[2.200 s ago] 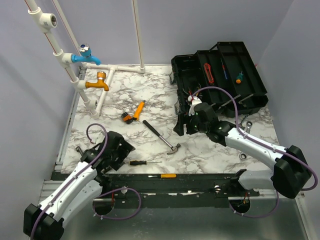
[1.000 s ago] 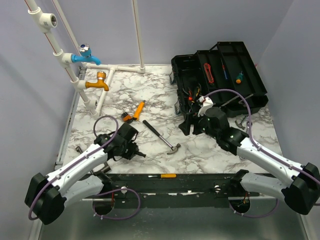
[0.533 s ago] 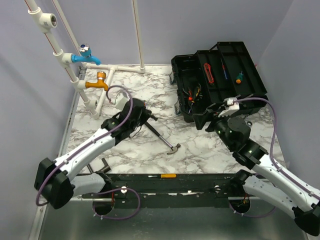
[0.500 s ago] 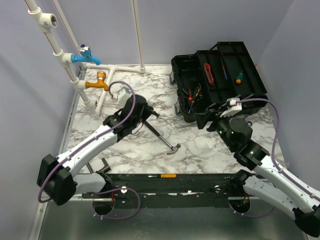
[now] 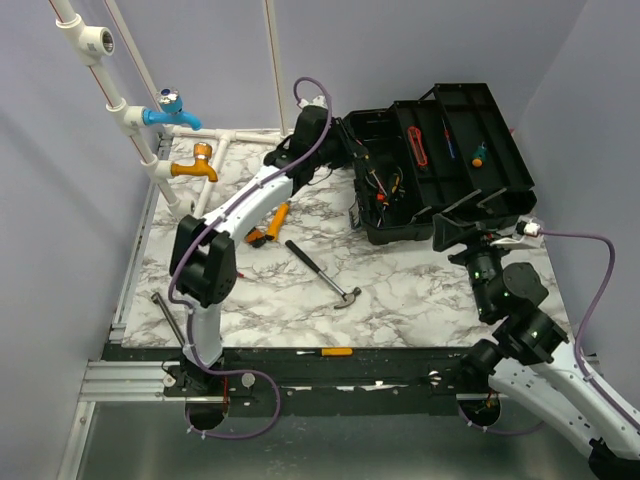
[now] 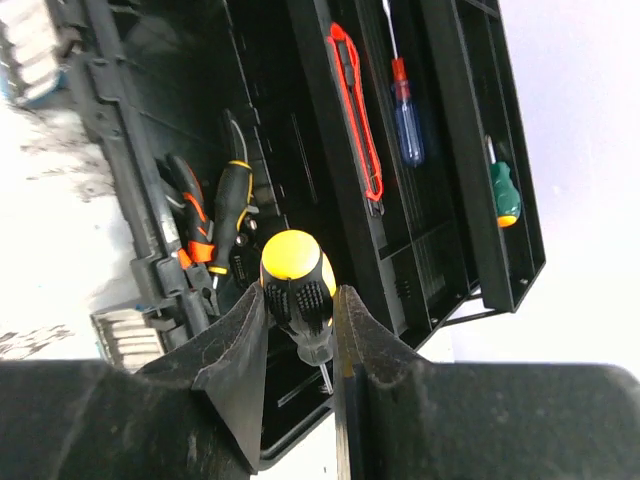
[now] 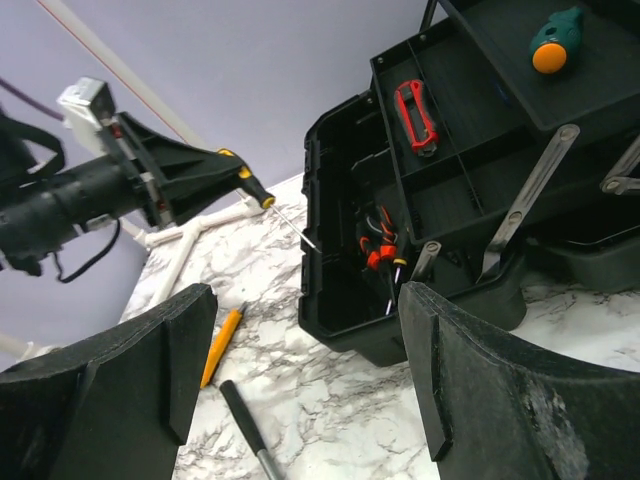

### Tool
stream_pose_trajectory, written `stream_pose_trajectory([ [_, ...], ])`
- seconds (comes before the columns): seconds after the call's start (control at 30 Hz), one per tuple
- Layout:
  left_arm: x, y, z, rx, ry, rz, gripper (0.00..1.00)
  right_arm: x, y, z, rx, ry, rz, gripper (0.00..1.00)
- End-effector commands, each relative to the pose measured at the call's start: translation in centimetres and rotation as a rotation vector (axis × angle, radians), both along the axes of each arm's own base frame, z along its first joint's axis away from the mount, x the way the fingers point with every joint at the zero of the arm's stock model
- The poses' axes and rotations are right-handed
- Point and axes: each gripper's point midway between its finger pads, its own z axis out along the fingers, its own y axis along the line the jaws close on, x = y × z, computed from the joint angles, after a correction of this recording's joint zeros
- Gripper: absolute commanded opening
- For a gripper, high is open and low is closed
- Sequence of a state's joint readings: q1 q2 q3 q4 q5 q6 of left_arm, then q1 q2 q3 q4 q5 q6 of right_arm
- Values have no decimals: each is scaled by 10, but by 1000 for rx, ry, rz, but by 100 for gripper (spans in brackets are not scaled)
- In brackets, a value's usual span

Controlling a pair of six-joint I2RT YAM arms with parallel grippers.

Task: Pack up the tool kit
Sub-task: Place the screwdriver in the toolbox, then pick up the hammer at the center of the board.

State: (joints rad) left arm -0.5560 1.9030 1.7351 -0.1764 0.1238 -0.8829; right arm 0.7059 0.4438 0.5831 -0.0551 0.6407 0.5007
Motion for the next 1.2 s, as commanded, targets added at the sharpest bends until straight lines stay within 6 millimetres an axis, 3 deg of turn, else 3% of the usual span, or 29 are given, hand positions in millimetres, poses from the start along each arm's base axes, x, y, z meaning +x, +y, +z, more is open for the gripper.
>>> stream_pose_trajectory([
  [0.0,7,-32,-10,-50,46,-120,1,1,-7,-10,-13,40,-47,81],
  [0.07,16,-33,-19,-28,62,-102,9,1,-6,-11,-20,48,-40,81],
  [0.1,20,-34,-23,-17,68,-94,18,1,-5,-11,-23,49,-36,81],
  [0.13,22,-32,-31,1,95,-75,35,1,-5,-11,-23,49,-36,81],
  [0.17,24,-33,-32,8,109,-74,61,1,-5,-12,-25,52,-36,81],
  [0.2,23,-32,-35,22,133,-74,97,1,-5,-12,-27,53,-36,81],
  [0.3,19,-27,-36,71,147,-85,99,2,-3,-13,-34,57,-31,81],
  [0.47,1,-6,-14,125,54,-77,99,9,22,-22,-104,113,72,81],
  [0.63,-27,37,2,253,-15,-29,99,9,73,-37,-220,157,321,81],
  [0.77,-54,91,-10,395,-47,82,99,9,112,-57,-276,238,499,80],
  [0.9,-89,147,-35,491,-47,214,99,6,150,-89,-352,339,694,78],
  [1.17,-156,232,-81,532,46,432,98,13,191,-135,-416,448,833,76],
])
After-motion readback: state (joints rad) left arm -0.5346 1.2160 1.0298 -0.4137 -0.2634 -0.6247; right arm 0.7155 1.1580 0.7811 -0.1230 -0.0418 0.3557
